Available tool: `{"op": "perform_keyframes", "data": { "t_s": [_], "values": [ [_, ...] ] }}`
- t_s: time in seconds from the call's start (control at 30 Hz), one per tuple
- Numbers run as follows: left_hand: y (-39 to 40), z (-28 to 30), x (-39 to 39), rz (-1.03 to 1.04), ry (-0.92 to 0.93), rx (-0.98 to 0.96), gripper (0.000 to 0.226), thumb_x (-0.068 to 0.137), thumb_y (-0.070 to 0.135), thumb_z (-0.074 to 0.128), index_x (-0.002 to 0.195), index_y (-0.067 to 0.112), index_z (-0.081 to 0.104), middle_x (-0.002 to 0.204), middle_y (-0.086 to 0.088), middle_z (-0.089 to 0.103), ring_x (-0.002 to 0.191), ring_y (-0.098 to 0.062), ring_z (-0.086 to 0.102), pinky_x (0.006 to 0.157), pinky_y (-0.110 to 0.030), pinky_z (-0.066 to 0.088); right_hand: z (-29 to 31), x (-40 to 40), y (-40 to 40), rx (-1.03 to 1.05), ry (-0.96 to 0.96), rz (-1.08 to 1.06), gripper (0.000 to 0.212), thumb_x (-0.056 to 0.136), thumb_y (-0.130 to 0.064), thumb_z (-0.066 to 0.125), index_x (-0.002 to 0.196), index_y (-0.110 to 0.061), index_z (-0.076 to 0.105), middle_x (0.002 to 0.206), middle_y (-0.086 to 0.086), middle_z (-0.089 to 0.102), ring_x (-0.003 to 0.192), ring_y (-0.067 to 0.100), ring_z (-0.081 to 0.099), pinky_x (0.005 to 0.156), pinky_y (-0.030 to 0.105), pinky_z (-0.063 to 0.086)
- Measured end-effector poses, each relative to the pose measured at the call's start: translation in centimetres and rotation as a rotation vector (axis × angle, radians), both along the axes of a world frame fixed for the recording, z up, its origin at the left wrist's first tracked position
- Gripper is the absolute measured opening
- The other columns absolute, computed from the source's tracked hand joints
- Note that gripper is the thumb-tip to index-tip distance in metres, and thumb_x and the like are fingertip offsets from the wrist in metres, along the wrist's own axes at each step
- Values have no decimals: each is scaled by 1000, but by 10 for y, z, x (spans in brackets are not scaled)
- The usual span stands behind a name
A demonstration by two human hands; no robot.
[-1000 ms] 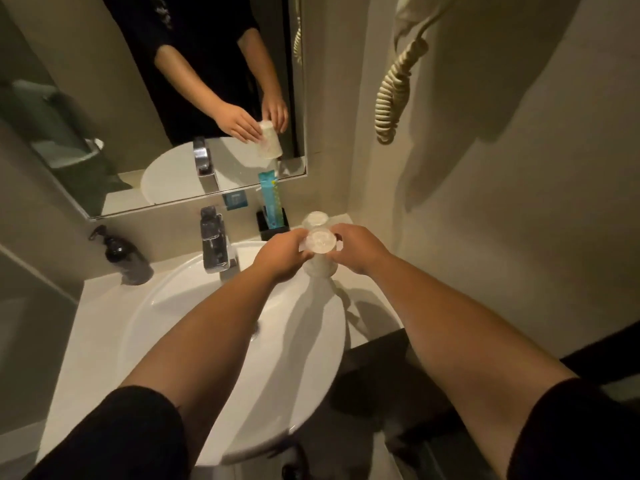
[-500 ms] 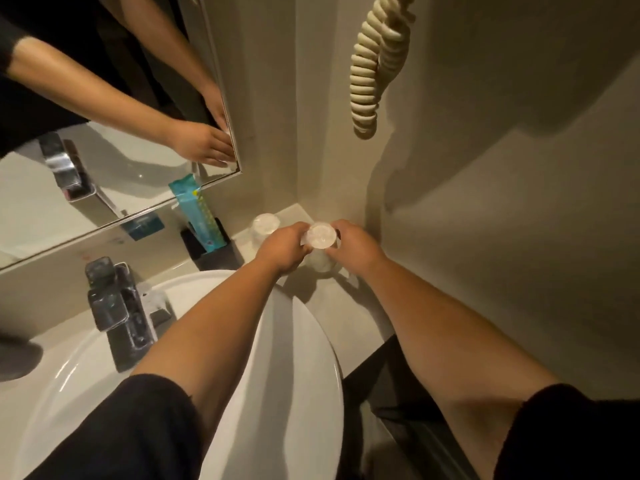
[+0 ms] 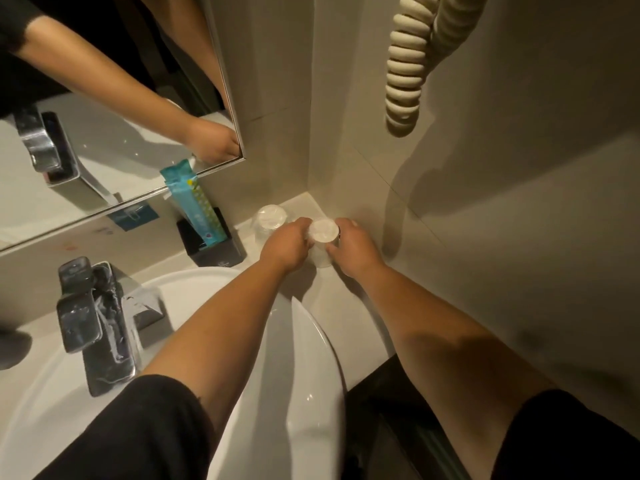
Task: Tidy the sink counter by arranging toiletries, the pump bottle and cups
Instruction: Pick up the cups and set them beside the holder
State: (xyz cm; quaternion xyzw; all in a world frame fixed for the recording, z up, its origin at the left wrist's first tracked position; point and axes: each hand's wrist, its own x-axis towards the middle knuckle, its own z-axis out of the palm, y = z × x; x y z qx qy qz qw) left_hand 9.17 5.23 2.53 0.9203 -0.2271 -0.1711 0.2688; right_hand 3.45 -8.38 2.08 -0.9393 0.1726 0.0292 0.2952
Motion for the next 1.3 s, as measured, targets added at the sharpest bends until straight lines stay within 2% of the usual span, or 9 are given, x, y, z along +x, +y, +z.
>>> {"op": "perform_keyframes", "data": {
  "t_s": [0.33, 0.6, 0.8, 0.87, 1.0, 1.17, 1.3],
  "values": [
    [-3, 3, -3, 26, -12, 33, 30, 92, 15, 55, 120, 7, 55, 118, -15, 64, 106, -34, 58, 87, -37, 43, 3, 1, -1, -37, 22, 38, 43, 88, -21, 62, 128, -8, 50, 123, 15, 57, 110, 33, 57, 86, 33, 46],
    [6, 19, -11, 5, -75, 130, 46, 92, 20, 58, 133, 4, 44, 134, -16, 53, 122, -33, 51, 98, -39, 41, 19, -8, 2, -84, 34, 81, 43, 86, -19, 61, 126, -10, 47, 122, 14, 56, 108, 32, 58, 86, 35, 47],
    [16, 36, -21, -42, -139, 179, 37, 91, 26, 57, 124, 11, 50, 126, -13, 58, 111, -32, 57, 87, -40, 48, 40, -18, 8, -176, 53, 135, 56, 89, -22, 58, 141, -11, 37, 130, 13, 51, 117, 32, 55, 93, 37, 47],
    [20, 43, -25, -46, -171, 208, 37, 92, 29, 56, 125, 13, 49, 127, -12, 58, 109, -31, 58, 84, -39, 48, 47, -21, 10, -222, 52, 157, 54, 90, -22, 57, 139, -10, 38, 130, 13, 51, 118, 31, 54, 92, 35, 46],
    [29, 56, -33, -72, -247, 259, 46, 93, 31, 54, 133, 11, 44, 135, -12, 51, 117, -31, 53, 89, -42, 48, 58, -29, 15, -339, 86, 194, 46, 92, -18, 53, 135, -10, 40, 129, 12, 49, 120, 32, 51, 94, 35, 43],
    [38, 69, -47, -99, -326, 317, 42, 91, 33, 57, 125, 9, 47, 129, -13, 53, 114, -33, 53, 88, -41, 45, 70, -40, 23, -417, 61, 225, 40, 91, -18, 53, 129, -11, 45, 128, 10, 49, 120, 29, 46, 99, 35, 41],
    [45, 75, -57, -134, -437, 389, 43, 92, 34, 55, 124, 7, 48, 127, -16, 53, 116, -34, 49, 96, -39, 39, 80, -50, 27, -456, 23, 245, 41, 91, -23, 52, 129, -10, 48, 129, 10, 49, 121, 28, 45, 100, 35, 39]
  ]
}}
